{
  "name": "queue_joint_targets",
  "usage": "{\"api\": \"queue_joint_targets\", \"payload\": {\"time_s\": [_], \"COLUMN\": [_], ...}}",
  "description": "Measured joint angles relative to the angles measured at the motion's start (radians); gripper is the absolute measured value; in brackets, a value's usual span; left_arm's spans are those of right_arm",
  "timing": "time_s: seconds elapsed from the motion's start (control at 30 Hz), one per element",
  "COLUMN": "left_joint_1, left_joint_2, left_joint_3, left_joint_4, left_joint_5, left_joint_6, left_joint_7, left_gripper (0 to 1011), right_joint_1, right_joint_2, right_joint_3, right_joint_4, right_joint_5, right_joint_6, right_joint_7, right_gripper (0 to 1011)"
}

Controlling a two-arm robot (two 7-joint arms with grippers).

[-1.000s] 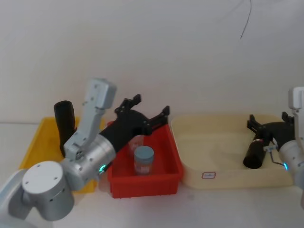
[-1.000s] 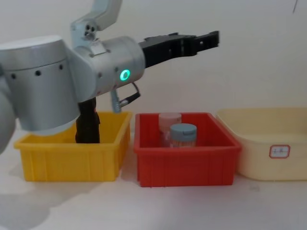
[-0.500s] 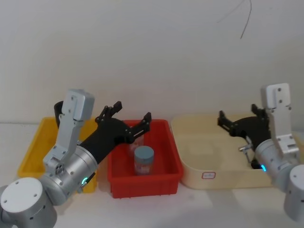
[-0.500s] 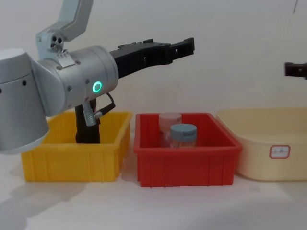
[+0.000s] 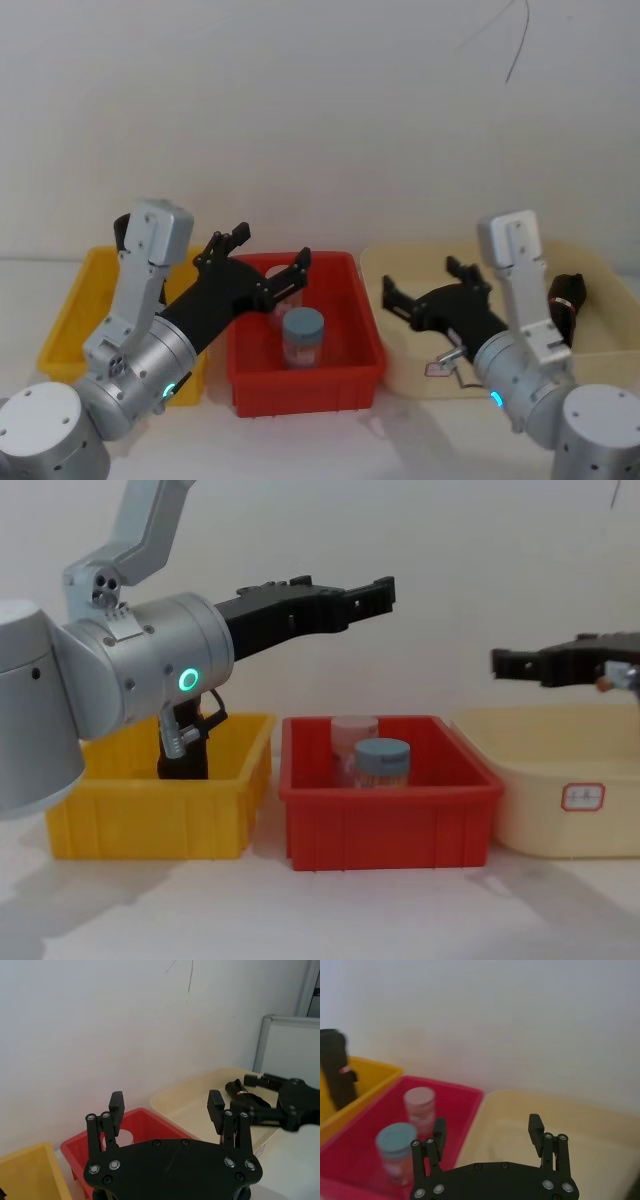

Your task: Pick up the garbage bag with the one hand and transfer it to the other hand.

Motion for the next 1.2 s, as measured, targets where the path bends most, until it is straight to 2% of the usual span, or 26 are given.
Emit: {"api": "queue_joint_targets", "payload": {"time_s": [0.5,1.2], "left_joint_1": [0.005,0.007], "left_joint_2": [0.007,0.009], "left_joint_3": [-0.006,-0.008], "left_joint_4": [0.005,0.007], "left_joint_5": [0.007,0.01], "left_joint_6": [-0.01,-0.013], "left_joint_7": [-0.001,-0.001], "left_gripper": [1001,1001], "right_joint_1": [-0.028,0.007], "right_joint_2": [-0.051,-0.116], "right_joint_3": [-0.057,-0.086], "right_joint_4": [-0.002,0.07], "right_joint_5": [0.025,0.045], "right_joint_6": [0.036,0.054], "right_joint_7": [0.062,0.089], "right_gripper": [1001,1001]}}
